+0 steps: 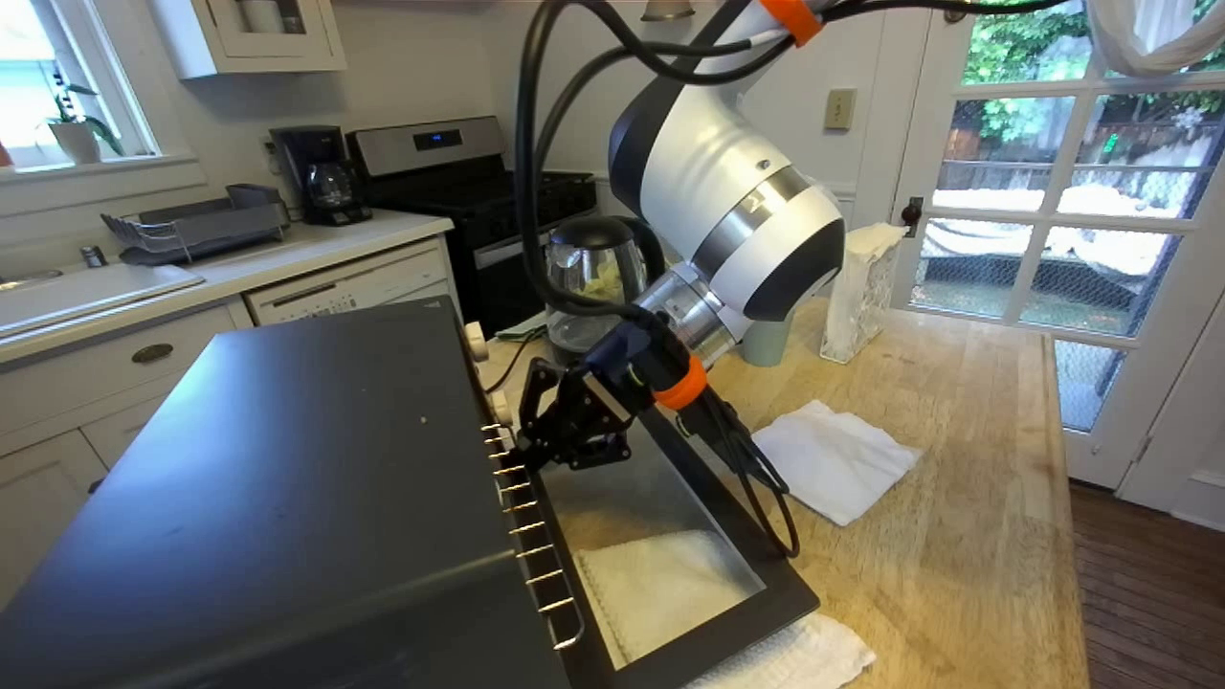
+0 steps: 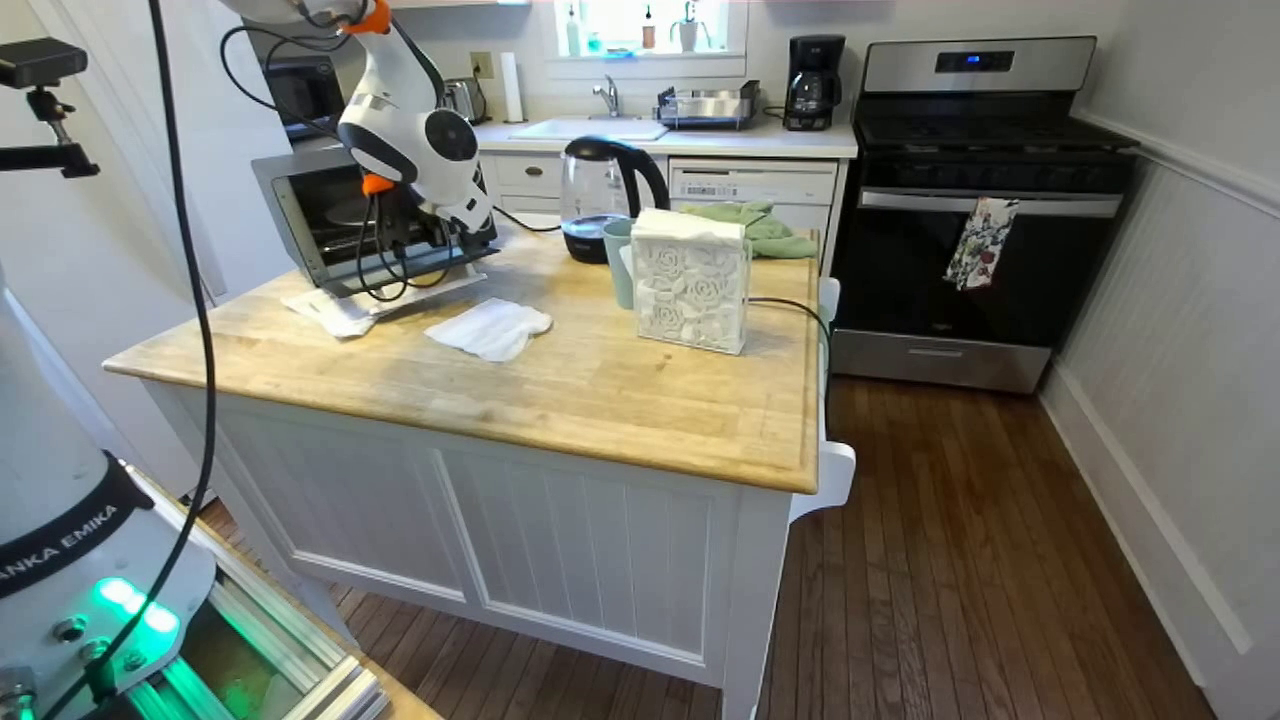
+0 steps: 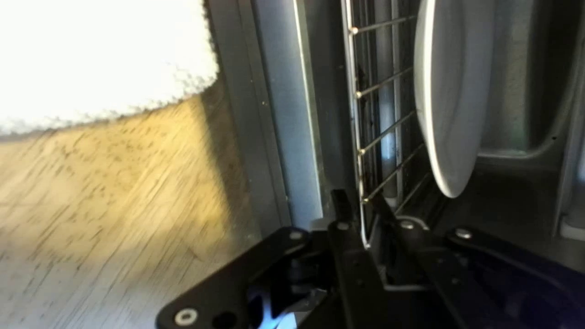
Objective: Take the white plate out of the oven
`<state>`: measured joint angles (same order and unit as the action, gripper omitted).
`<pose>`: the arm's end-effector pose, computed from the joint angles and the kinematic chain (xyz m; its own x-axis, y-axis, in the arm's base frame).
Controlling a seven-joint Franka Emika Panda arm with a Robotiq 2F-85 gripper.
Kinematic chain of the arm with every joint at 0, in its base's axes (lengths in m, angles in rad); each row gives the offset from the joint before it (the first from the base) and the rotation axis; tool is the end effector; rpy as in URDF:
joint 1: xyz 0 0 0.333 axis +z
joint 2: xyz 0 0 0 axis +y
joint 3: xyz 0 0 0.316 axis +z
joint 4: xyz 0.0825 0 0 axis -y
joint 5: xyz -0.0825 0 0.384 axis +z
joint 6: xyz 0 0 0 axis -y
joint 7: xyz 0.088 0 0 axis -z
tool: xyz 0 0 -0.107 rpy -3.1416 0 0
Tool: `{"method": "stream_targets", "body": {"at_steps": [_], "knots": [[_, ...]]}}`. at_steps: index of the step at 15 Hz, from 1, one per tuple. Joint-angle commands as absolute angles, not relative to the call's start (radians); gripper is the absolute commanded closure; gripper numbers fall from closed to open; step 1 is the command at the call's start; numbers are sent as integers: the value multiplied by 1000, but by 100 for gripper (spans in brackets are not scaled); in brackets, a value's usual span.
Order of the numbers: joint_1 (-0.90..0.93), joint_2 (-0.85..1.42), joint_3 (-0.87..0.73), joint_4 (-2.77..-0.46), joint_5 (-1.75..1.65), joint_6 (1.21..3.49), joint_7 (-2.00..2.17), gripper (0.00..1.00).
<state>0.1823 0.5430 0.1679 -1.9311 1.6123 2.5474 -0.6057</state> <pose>0.5899 0.1976 0.2050 0.8965 -0.4352 -0.0831 -0.3159 -0.4963 -0.8086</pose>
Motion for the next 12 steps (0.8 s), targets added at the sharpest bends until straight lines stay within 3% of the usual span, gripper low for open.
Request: {"method": "stream_targets", "body": {"at_steps": [1,10,12], "knots": [[178,514,145,-1981,1667,2540,-654,89],[180,489,125,-2022,1693,2536,-679,90],[181,490,124,-2021,1692,2536,-679,76]]}}
